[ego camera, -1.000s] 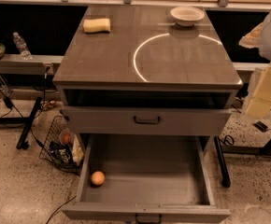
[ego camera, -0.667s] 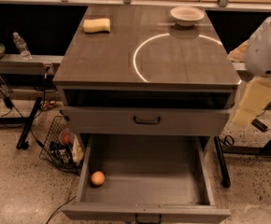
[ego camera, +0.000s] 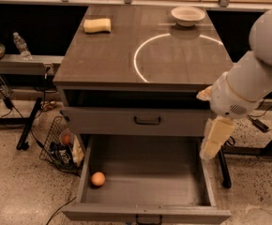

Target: Pick orange from middle drawer and place on counter

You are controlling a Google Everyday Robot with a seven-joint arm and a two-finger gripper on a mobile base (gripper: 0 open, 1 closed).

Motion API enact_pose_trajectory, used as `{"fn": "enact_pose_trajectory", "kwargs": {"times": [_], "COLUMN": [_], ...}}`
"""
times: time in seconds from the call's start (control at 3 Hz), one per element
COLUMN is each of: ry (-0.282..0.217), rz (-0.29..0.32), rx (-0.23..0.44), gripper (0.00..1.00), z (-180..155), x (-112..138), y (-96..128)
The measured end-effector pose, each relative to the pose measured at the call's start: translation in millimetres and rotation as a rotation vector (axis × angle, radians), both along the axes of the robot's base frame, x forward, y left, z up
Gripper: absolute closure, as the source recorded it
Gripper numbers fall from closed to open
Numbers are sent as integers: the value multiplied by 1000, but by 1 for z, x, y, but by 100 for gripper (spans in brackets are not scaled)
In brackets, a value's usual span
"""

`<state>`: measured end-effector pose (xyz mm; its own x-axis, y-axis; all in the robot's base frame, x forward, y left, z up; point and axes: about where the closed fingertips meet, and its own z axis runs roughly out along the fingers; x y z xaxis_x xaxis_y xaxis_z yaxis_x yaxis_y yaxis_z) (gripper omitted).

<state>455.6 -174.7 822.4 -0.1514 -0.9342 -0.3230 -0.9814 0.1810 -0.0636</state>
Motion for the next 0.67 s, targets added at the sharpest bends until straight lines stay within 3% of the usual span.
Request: {"fn": "enact_pose_trajectory", "kwargs": {"times": [0.33,0.67], "ry": [89,94], "rz": [6,-1], "rx": [48,55], "gripper": [0,0], "z": [-58,-62], "x": [-15,-15], "y": [9,9]}}
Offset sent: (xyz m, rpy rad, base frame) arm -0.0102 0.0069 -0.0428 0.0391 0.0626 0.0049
